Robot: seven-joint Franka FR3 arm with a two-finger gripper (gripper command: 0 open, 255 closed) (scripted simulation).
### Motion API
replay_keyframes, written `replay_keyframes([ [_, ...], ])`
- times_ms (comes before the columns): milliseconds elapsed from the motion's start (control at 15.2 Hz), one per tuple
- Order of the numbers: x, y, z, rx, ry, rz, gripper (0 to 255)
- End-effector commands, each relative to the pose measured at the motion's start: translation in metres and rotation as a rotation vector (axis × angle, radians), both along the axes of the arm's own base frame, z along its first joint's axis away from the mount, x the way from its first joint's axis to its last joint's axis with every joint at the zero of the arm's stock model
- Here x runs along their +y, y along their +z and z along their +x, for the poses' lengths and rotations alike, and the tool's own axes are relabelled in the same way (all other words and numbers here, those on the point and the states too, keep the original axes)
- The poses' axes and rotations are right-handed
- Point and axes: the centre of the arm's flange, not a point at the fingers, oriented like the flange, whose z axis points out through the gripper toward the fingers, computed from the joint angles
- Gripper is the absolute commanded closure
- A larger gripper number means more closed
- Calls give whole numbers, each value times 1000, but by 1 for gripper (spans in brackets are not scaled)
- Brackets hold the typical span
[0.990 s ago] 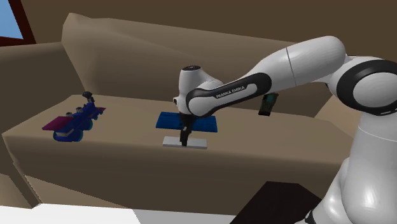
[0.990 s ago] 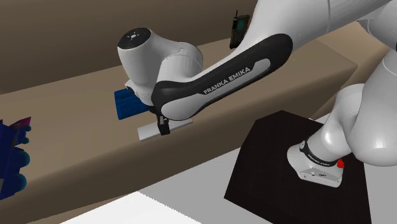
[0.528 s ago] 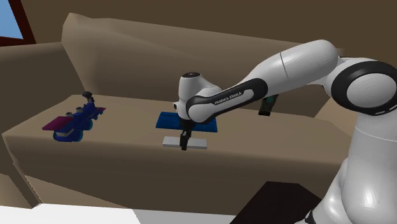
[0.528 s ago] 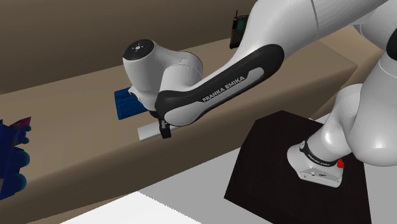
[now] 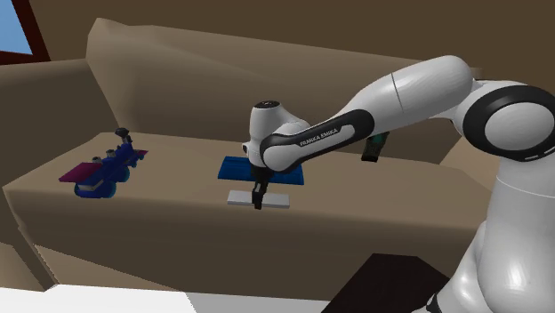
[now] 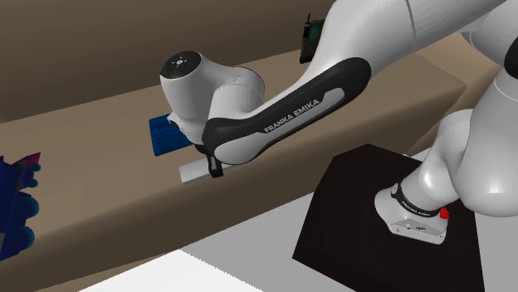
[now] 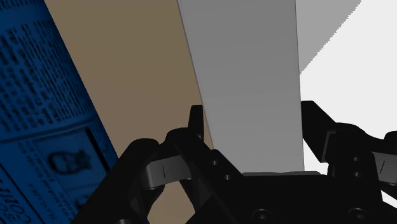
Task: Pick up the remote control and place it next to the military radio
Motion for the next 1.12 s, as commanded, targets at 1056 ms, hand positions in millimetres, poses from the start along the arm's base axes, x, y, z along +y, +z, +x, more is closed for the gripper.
replay_keyframes([
  [1056,0,58,0,1,0,0,255],
])
